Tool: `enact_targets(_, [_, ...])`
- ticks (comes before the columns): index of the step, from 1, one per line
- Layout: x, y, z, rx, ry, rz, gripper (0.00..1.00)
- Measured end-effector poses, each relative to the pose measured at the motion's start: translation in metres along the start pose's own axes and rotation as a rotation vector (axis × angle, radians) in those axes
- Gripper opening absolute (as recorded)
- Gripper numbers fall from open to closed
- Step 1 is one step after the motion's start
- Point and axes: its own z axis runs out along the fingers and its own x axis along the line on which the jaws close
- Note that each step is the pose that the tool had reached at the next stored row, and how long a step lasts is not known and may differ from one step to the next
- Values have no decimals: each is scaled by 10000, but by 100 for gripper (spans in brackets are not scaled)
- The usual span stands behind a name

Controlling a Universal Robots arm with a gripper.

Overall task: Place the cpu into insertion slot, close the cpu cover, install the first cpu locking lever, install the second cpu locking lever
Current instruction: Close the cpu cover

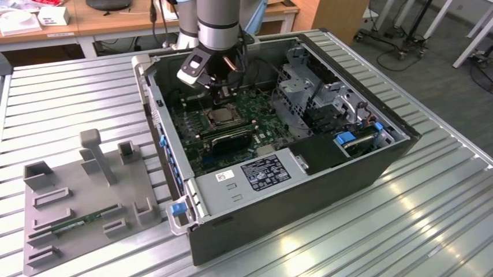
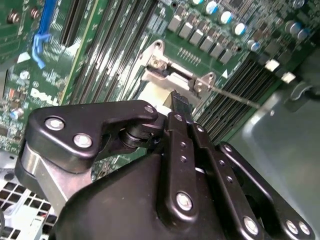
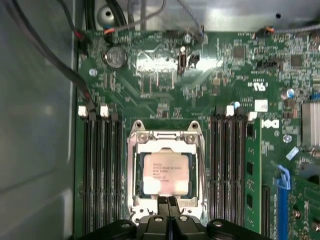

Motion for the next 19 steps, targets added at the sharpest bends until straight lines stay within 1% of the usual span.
enact_targets(3, [-1,-33,31,1,-4,1,11])
enact_targets(12, [-1,-35,38,1,-9,0,11])
enact_targets(14, [-1,-29,39,0,-7,1,11])
enact_targets(17, [-1,10,40,1,-7,-19,11])
enact_targets(19, [-2,10,42,9,-3,-299,11])
